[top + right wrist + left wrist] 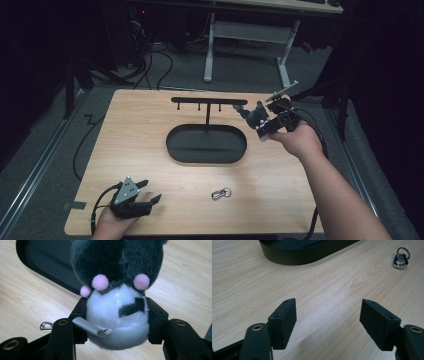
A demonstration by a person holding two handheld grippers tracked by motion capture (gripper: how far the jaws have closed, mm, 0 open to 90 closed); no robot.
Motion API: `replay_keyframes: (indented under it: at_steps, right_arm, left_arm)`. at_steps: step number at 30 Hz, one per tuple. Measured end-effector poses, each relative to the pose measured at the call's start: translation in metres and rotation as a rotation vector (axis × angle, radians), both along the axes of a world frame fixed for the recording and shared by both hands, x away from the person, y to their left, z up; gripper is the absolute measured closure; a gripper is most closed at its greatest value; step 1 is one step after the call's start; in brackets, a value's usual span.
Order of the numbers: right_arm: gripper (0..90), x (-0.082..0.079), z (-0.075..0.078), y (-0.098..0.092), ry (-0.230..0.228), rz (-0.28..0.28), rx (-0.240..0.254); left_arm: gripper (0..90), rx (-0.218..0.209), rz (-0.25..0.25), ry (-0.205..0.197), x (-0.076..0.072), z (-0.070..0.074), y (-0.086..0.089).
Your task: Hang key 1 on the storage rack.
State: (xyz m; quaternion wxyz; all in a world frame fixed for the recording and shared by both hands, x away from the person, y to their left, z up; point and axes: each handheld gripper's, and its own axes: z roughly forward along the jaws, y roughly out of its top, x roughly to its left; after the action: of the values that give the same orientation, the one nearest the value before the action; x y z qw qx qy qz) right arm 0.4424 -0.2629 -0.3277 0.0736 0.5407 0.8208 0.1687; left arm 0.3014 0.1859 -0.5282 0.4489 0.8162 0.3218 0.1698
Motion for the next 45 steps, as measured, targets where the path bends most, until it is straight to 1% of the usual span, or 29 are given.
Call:
replay_keyframes:
  at_steps: [3, 5, 8, 17, 19, 20, 24, 27, 29, 31, 32, 33, 34, 35, 36, 42, 43, 45]
  right_arm:
    - [47.7, -0.002, -0.008, 0.0, 0.004, 0.005, -0.001]
    - [47.6, -0.003, -0.014, 0.001, -0.004, 0.017, 0.002]
    - [47.6, -0.004, -0.022, 0.003, 0.001, 0.019, 0.002]
    - [47.2, 0.0, -0.046, 0.01, 0.01, 0.042, 0.0]
    - [47.1, 0.001, -0.05, 0.012, 0.005, 0.045, 0.006]
    - [47.0, 0.002, -0.051, 0.013, 0.01, 0.045, 0.01]
    - [46.7, 0.007, -0.056, 0.018, 0.009, 0.046, 0.004]
    - [46.4, 0.011, -0.06, 0.019, -0.006, 0.049, -0.007]
    - [46.3, 0.013, -0.064, 0.02, -0.015, 0.037, 0.007]
    - [46.1, 0.015, -0.069, 0.02, -0.014, 0.032, 0.017]
    - [46.0, 0.016, -0.072, 0.02, -0.012, 0.032, 0.013]
    - [45.8, 0.016, -0.073, 0.021, -0.005, 0.021, 0.011]
    - [45.5, 0.017, -0.075, 0.02, -0.009, 0.027, 0.013]
    - [45.3, 0.017, -0.077, 0.02, -0.007, 0.013, 0.02]
    - [45.1, 0.017, -0.078, 0.019, -0.01, 0.012, 0.026]
    - [40.3, 0.017, -0.082, 0.019, -0.018, 0.013, 0.026]
    - [40.4, 0.017, -0.083, 0.018, -0.025, 0.014, 0.026]
    - [40.7, 0.015, -0.083, 0.017, -0.021, 0.018, 0.028]
  left_arm:
    - [30.1, 0.003, -0.005, -0.001, 0.0, 0.0, -0.002]
    - [30.2, 0.006, -0.007, -0.001, -0.001, 0.0, -0.002]
    - [30.2, 0.007, -0.008, 0.0, -0.001, -0.001, -0.002]
    - [30.3, 0.011, -0.009, 0.003, -0.001, -0.001, -0.003]
    - [30.3, 0.011, -0.01, 0.004, -0.001, -0.001, -0.003]
    - [30.3, 0.013, -0.011, 0.006, -0.001, -0.001, -0.002]
    - [30.3, 0.014, -0.01, 0.007, -0.001, -0.002, -0.003]
    - [30.3, 0.019, -0.013, 0.007, -0.001, -0.002, -0.003]
    - [30.3, 0.02, -0.015, 0.008, -0.001, -0.002, -0.003]
    - [30.3, 0.022, -0.015, 0.007, -0.001, -0.003, -0.003]
    - [30.3, 0.022, -0.015, 0.007, -0.001, -0.003, -0.003]
    - [30.3, 0.02, -0.015, 0.009, -0.001, -0.003, -0.003]
    - [30.3, 0.02, -0.014, 0.009, 0.0, -0.003, -0.003]
    - [30.3, 0.02, -0.014, 0.009, 0.0, -0.003, -0.003]
    - [30.3, 0.021, -0.015, 0.008, 0.0, -0.003, -0.003]
    - [30.2, 0.021, -0.014, 0.0, -0.001, -0.002, -0.003]
    - [30.2, 0.021, -0.013, 0.0, -0.001, -0.002, -0.003]
    - [30.2, 0.025, -0.012, 0.0, -0.001, -0.001, -0.004]
